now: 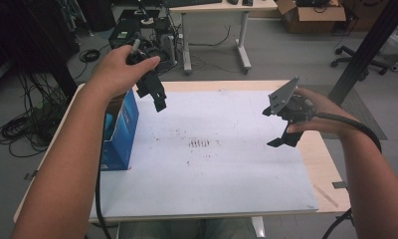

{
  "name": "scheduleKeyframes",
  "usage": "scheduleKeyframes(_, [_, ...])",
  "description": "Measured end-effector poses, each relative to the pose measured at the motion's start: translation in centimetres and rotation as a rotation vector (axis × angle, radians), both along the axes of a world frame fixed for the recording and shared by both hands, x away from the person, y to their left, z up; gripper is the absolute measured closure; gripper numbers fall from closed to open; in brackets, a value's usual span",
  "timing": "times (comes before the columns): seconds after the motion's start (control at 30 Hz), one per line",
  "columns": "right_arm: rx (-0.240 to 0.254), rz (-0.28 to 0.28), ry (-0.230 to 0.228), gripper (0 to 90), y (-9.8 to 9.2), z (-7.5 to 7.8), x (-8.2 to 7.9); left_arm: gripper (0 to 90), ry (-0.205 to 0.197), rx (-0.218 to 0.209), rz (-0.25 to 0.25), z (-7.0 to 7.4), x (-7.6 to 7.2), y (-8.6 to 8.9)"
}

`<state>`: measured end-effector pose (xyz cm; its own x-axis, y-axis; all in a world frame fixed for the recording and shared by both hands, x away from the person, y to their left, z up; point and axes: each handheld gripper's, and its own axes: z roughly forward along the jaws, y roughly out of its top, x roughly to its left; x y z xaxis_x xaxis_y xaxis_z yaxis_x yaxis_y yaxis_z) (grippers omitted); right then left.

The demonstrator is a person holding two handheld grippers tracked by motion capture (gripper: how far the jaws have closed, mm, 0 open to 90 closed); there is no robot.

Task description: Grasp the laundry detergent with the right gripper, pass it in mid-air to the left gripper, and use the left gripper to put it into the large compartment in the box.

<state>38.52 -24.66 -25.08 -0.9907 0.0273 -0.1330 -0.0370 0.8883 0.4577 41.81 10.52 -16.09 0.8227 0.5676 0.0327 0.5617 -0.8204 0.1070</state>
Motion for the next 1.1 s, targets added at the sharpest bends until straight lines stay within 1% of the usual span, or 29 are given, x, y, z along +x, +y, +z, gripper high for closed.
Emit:
scheduleKeyframes(0.1, [-0.02,-0.003,0.009,2.7,0.1,0.0,0.2,4.6,0.012,-0.016,-0.072,0.0,-0.5,-0.5])
scheduleKeyframes(0.13, [-0.029,-0.003,0.012,2.8,0.2,-0.1,0.3,4.7,0.022,-0.028,-0.099,0.1,-0.7,-0.7])
scheduleKeyframes(0.2, [-0.043,-0.007,0.021,2.9,0.2,-0.2,0.5,4.6,0.031,-0.04,-0.138,0.2,-1.1,-0.9])
scheduleKeyframes(0.27, [-0.053,-0.007,0.025,2.9,0.3,-0.3,0.7,4.7,0.046,-0.036,-0.169,0.2,-1.4,-1.1])
scheduleKeyframes(0.33, [-0.061,-0.01,0.031,3.0,0.3,-0.4,1.0,4.7,0.06,-0.023,-0.2,0.2,-1.7,-1.3])
scheduleKeyframes(0.4, [-0.069,-0.012,0.038,3.0,0.3,-0.5,1.1,4.7,0.066,-0.017,-0.228,0.2,-2.0,-1.5])
scheduleKeyframes(0.5, [-0.091,-0.022,0.043,3.0,0.4,-0.6,1.3,4.7,0.088,-0.024,-0.28,0.2,-2.5,-1.8])
scheduleKeyframes(0.6, [-0.108,-0.032,0.051,3.2,0.4,-0.8,1.4,4.7,0.094,-0.012,-0.322,0.1,-3.0,-2.4])
scheduleKeyframes(0.73, [-0.121,-0.053,0.064,3.2,0.3,-1.0,1.6,4.6,0.092,-0.013,-0.348,0.0,-3.4,-2.8])
scheduleKeyframes(0.87, [-0.133,-0.075,0.083,3.2,-0.2,-1.2,1.8,4.5,0.1,-0.023,-0.352,-0.2,-3.3,-3.1])
scheduleKeyframes(0.97, [-0.14,-0.089,0.091,3.2,-0.4,-1.4,2.2,4.5,0.102,-0.011,-0.356,-0.5,-3.1,-3.3])
scheduleKeyframes(1.1, [-0.138,-0.086,0.09,3.2,-0.5,-1.4,2.9,4.6,0.112,-0.003,-0.362,-0.7,-2.9,-3.5])
